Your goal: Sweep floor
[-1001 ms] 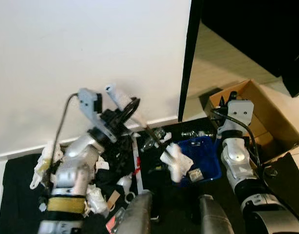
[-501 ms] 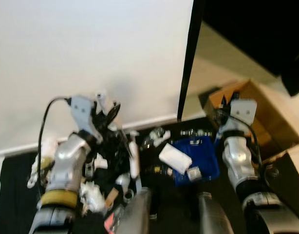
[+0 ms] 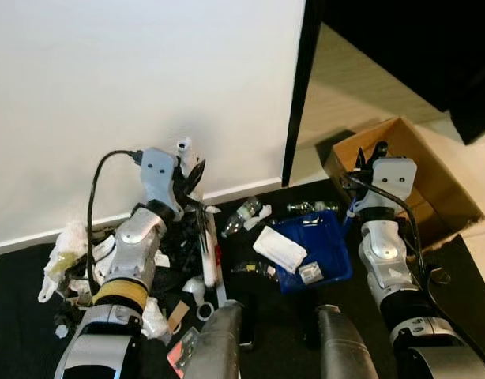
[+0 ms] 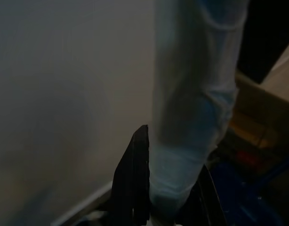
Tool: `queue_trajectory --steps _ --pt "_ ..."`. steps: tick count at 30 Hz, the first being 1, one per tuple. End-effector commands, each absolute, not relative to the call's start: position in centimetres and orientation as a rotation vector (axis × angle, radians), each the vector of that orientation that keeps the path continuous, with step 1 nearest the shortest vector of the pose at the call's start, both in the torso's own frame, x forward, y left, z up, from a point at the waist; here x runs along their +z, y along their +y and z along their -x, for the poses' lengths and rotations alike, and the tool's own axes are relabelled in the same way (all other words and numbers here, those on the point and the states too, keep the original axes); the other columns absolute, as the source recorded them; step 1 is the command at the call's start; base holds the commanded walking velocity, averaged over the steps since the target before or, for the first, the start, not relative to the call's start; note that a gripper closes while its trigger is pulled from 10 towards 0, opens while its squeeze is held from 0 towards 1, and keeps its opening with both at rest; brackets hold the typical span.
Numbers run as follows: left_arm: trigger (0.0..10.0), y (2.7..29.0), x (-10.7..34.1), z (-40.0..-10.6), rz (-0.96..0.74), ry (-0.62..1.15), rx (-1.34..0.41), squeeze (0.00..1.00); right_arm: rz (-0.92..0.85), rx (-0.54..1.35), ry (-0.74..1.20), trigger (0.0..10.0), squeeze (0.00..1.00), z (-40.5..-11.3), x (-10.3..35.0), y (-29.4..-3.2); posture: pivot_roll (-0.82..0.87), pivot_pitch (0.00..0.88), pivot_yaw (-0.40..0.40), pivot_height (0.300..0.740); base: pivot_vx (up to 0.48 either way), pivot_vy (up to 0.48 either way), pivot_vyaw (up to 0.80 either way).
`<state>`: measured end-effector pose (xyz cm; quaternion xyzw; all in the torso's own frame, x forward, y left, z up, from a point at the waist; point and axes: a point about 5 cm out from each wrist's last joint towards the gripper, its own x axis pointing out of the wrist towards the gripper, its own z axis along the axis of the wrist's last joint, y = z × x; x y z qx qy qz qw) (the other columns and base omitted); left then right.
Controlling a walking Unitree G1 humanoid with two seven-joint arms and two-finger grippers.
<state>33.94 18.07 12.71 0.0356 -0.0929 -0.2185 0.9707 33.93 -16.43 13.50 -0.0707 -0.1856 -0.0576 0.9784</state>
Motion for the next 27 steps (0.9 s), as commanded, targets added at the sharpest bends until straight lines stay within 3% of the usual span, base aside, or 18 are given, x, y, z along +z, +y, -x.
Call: queue_trajectory --steps 1,12,20,27 --pt "10.0 18.1 9.9 -32.7 -0.019 -0.089 -0.441 0.0 0.145 -0.095 -0.308 10.0 0.0 -33.4 12.0 -16.1 0.12 0.475 0.072 0.74 0.0 0.0 0.0" --pt "10.0 14.6 12.1 -32.1 0.339 -0.22 -0.484 0.0 0.146 -0.089 -0.304 10.0 0.0 -33.5 12.2 -16.0 0.13 0.459 0.066 0.74 0.0 0.0 0.0" --pt "10.0 13.7 14.0 -31.4 0.372 -0.272 -0.574 0.0 0.139 -0.087 -0.297 10.0 0.0 -33.8 12.2 -15.7 0.16 0.414 0.074 0.74 0.0 0.0 0.0" --pt "10.0 14.9 16.4 -31.1 0.371 -0.322 -0.58 0.0 0.131 -0.097 -0.299 10.0 0.0 -34.1 12.4 -15.8 0.18 0.359 0.081 0.74 0.0 0.0 0.0"
